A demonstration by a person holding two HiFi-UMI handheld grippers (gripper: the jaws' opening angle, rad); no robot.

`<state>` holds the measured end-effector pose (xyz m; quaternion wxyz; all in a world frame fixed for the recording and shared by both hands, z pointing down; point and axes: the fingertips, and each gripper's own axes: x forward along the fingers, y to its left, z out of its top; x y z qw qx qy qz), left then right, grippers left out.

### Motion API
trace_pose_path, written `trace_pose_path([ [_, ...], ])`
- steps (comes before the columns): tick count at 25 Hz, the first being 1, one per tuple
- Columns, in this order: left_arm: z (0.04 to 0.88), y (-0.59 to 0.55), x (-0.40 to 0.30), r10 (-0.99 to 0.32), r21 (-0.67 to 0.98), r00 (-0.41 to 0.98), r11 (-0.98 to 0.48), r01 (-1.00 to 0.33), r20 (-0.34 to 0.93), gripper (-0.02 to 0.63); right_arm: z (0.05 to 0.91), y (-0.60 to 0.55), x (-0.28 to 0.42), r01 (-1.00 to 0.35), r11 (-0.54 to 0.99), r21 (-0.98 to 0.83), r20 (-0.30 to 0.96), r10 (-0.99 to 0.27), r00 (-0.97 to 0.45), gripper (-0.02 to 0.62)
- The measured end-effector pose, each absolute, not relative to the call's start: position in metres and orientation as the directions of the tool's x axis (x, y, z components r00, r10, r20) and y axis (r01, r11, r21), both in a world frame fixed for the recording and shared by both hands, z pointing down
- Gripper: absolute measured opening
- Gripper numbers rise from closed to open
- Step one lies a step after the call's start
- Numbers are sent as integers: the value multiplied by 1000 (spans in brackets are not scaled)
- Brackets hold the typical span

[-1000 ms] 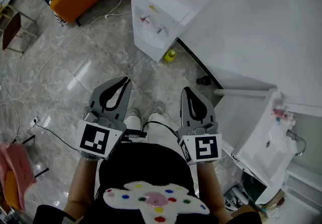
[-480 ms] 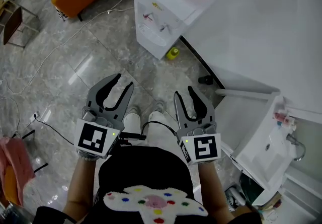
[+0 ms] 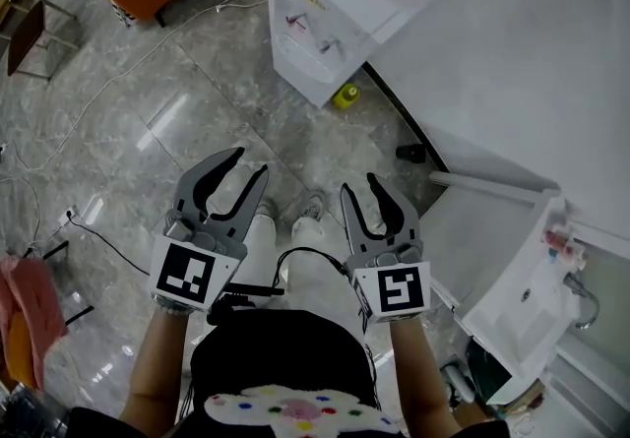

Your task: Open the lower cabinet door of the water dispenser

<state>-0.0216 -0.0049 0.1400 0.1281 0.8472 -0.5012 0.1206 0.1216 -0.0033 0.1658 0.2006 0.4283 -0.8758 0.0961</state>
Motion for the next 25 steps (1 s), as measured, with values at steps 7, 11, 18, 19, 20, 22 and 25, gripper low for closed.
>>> trace_pose_path([
  [7, 172, -10, -16, -810, 110, 467, -460, -881, 355, 137, 198, -17, 133, -802, 597, -14, 456, -710, -536, 144],
  [11, 192, -18, -13, -810, 117, 458, -448, -886, 366, 137, 219, -29, 137, -804, 594, -20, 465, -707, -533, 144],
  [18, 228, -29, -9, -804, 86, 454, -458, -885, 384, 137, 268, -43, 137, -783, 620, -37, 489, -672, -555, 144],
  [19, 234, -30, -8, -803, 80, 454, -461, -884, 385, 137, 276, -43, 137, -779, 625, -40, 498, -664, -558, 144],
  [20, 240, -29, -7, -802, 76, 453, -462, -883, 389, 137, 284, -43, 137, -775, 630, -41, 505, -656, -561, 146],
  [22, 254, -30, -5, -797, 69, 451, -464, -883, 402, 137, 300, -45, 139, -770, 636, -45, 515, -646, -563, 146],
  [25, 272, -34, -3, -794, 65, 446, -463, -884, 412, 137, 320, -53, 140, -767, 641, -44, 524, -639, -564, 146],
])
